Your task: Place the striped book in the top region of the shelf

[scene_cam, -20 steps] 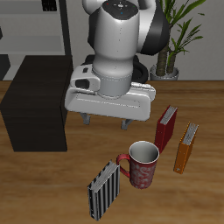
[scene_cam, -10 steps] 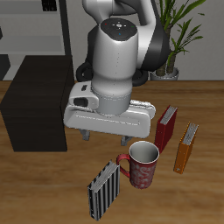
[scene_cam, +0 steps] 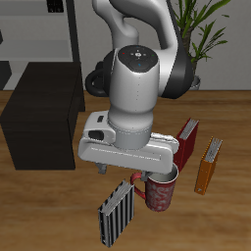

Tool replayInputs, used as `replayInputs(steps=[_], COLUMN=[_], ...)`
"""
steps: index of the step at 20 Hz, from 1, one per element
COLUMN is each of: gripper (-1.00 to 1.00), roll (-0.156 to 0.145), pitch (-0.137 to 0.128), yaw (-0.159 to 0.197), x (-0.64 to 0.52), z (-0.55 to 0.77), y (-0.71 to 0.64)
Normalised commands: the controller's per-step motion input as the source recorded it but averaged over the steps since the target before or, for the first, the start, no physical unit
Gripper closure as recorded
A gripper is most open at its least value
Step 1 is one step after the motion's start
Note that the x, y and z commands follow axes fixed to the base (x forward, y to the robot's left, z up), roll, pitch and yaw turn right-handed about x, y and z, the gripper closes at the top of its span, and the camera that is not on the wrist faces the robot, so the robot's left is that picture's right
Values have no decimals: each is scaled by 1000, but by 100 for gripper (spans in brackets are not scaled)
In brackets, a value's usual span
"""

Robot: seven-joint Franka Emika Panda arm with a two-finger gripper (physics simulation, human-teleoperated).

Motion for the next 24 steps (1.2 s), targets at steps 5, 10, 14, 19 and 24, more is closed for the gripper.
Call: replayInputs(steps=[5,10,14,19,24], gripper=[-100,-100,-100,-100,-100], roll=[-32,-22,-16,5,-3], pitch=[-25,1,36,33,28], yaw=[-37,-28,-34,-26,-10], x=[6,-11,26,45,29], z=[-244,-163,-337,-309,-308], y=[-183,-196,-160,-60,-77])
